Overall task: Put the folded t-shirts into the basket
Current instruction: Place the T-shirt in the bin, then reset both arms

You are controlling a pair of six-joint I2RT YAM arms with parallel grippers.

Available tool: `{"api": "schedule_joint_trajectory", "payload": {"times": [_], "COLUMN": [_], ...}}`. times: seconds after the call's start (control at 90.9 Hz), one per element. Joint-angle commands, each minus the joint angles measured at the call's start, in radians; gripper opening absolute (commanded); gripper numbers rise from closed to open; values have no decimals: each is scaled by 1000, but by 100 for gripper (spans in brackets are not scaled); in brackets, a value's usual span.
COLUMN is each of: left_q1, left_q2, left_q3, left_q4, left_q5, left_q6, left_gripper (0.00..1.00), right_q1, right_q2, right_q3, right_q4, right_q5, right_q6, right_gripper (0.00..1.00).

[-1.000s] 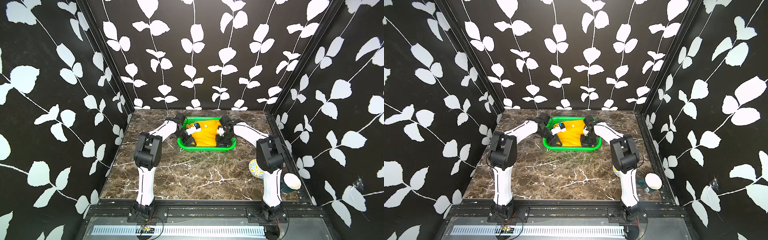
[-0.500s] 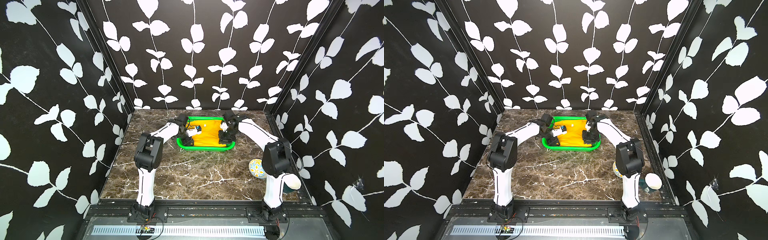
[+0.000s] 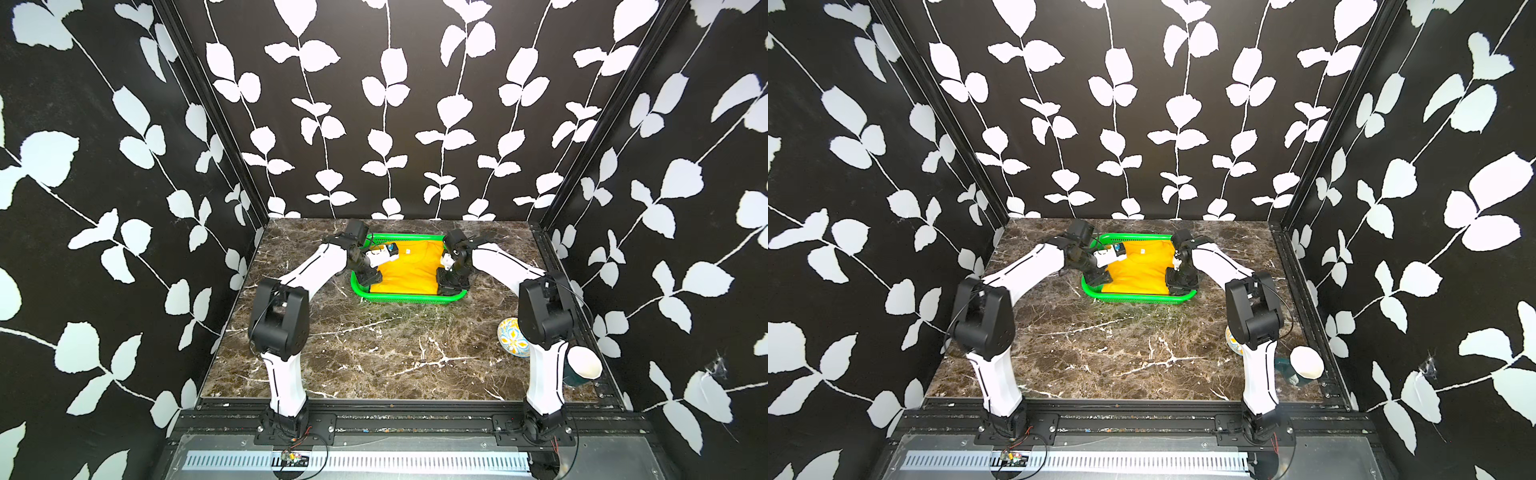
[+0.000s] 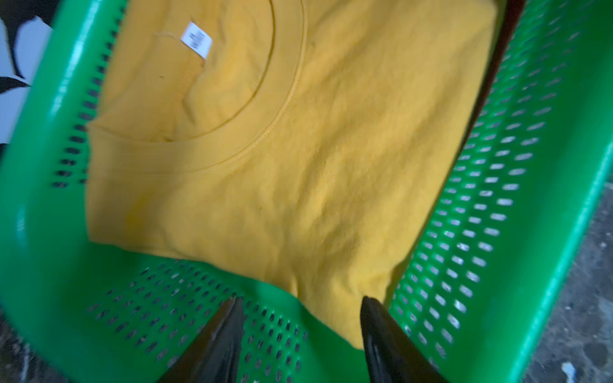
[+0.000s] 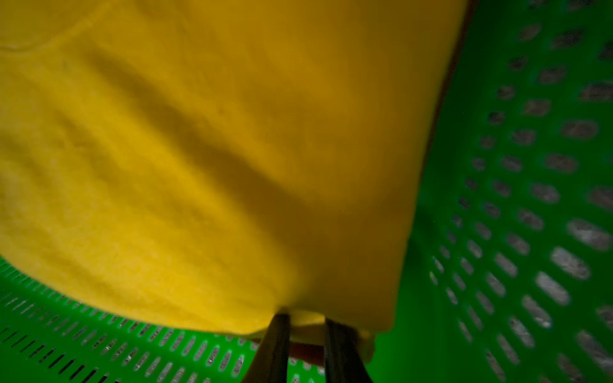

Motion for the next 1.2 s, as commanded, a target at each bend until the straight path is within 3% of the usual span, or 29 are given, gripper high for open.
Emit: {"api": "schedule_joint_trajectory", "payload": {"times": [0.0, 0.154, 0.198, 0.22, 0.231, 0.253, 0.264, 0.297, 0.385, 0.539, 0.66, 0.726, 0.858, 0.979, 1.1, 1.188], "left_q1": [30, 94, 120, 131, 137, 149, 156, 176, 232, 307, 339, 340, 340, 340, 333, 315], "left_q2": [-132, -292, -344, -372, -386, -413, -422, -466, -579, -733, -753, -734, -651, -549, -453, -316], "left_q3": [-16, -100, -153, -183, -198, -228, -244, -293, -436, -698, -869, -935, -1063, -1170, -1157, -1181], "left_q4": [-47, 17, 73, 111, 127, 159, 180, 234, 382, 636, 811, 903, 1104, 1367, 1453, 1636], "left_q5": [74, 102, 85, 70, 62, 44, 34, -2, -72, -320, -296, -304, -265, -257, -299, -325], "left_q6": [-46, -166, -215, -245, -258, -283, -297, -339, -435, -653, -663, -661, -641, -608, -662, -646], "left_gripper": [60, 65, 68, 69, 70, 73, 74, 81, 98, 99, 99, 99, 99, 99, 99, 99], "right_q1": [-4, -1, 0, 1, 1, 1, 1, 1, 1, -1, -8, -35, -106, -140, -223, -259], "right_q2": [-32, -208, -289, -329, -354, -393, -419, -489, -673, -981, -1180, -1240, -1214, -1134, -1037, -943], "right_q3": [-27, -79, -115, -137, -144, -169, -182, -220, -330, -630, -903, -1005, -1083, -1193, -1269, -1294], "right_q4": [21, 61, 104, 129, 141, 164, 175, 211, 302, 494, 750, 843, 892, 1071, 1262, 1384], "right_q5": [8, 76, 114, 128, 137, 153, 162, 182, 261, 452, 630, 647, 609, 573, 485, 445], "right_q6": [19, 7, -1, -4, -7, -10, -14, -26, -82, -277, -379, -417, -469, -538, -523, -533], "right_gripper": [23, 28, 34, 41, 49, 80, 89, 97, 99, 98, 99, 99, 99, 99, 99, 99]}}
